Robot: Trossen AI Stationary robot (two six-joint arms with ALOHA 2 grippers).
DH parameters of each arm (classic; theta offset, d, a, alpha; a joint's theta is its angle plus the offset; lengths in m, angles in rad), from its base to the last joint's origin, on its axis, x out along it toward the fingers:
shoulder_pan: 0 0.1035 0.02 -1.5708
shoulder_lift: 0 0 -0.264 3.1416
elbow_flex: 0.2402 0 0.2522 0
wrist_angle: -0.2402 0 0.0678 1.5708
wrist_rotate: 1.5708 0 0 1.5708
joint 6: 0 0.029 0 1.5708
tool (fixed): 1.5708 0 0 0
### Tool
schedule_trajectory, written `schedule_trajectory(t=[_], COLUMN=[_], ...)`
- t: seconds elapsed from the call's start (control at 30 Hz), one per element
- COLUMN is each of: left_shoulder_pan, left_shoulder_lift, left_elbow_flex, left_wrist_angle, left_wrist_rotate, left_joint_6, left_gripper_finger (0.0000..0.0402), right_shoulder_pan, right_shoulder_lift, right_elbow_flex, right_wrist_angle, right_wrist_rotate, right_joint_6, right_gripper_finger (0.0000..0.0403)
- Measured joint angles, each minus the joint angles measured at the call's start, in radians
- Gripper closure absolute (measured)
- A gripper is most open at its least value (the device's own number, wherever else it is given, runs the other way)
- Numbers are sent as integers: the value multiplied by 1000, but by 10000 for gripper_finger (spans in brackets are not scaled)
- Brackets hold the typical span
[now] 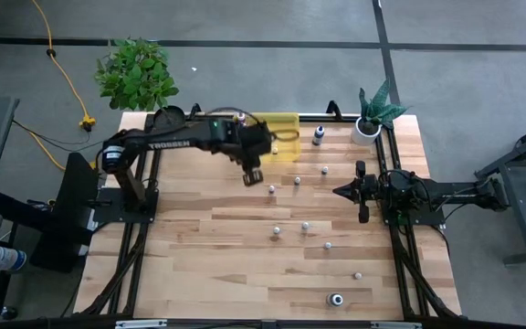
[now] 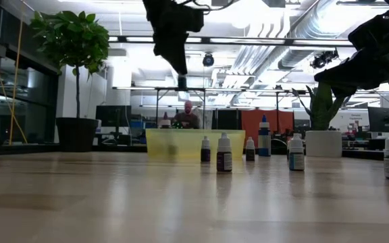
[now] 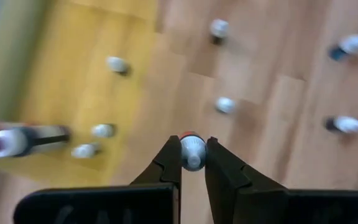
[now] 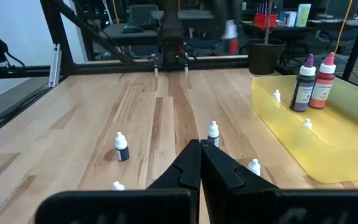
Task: Pick & Place food coloring
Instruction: Put the top small red food coloring bottle into the yellow container
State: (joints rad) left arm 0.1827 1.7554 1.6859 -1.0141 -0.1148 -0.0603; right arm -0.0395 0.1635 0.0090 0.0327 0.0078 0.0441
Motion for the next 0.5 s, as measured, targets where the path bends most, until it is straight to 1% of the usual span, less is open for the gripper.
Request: schedule_trajectory(t=[0.13, 0.3, 0.4, 0.5], left_shoulder_pan=[64, 130, 169, 201], left_shoulder_lift=[3, 52, 90, 139], left_elbow_flex=[3, 4, 4, 3], left_wrist_angle=[28, 82, 111, 141], left_wrist_rotate=[-10, -11, -9, -9], left_joint_6=[0, -7, -50, -127], left_gripper_finger=[374, 374, 374, 374], right_shoulder_pan=[0, 0, 0, 0], right_shoulder_lift=[0, 0, 0, 0], right_elbow_flex=[0, 0, 0, 0], right_wrist_angle=[0, 0, 0, 0], right_wrist_rotate=[0, 0, 0, 0], right_joint_6=[0, 0, 0, 0], right_gripper_finger=[402, 402, 402, 402])
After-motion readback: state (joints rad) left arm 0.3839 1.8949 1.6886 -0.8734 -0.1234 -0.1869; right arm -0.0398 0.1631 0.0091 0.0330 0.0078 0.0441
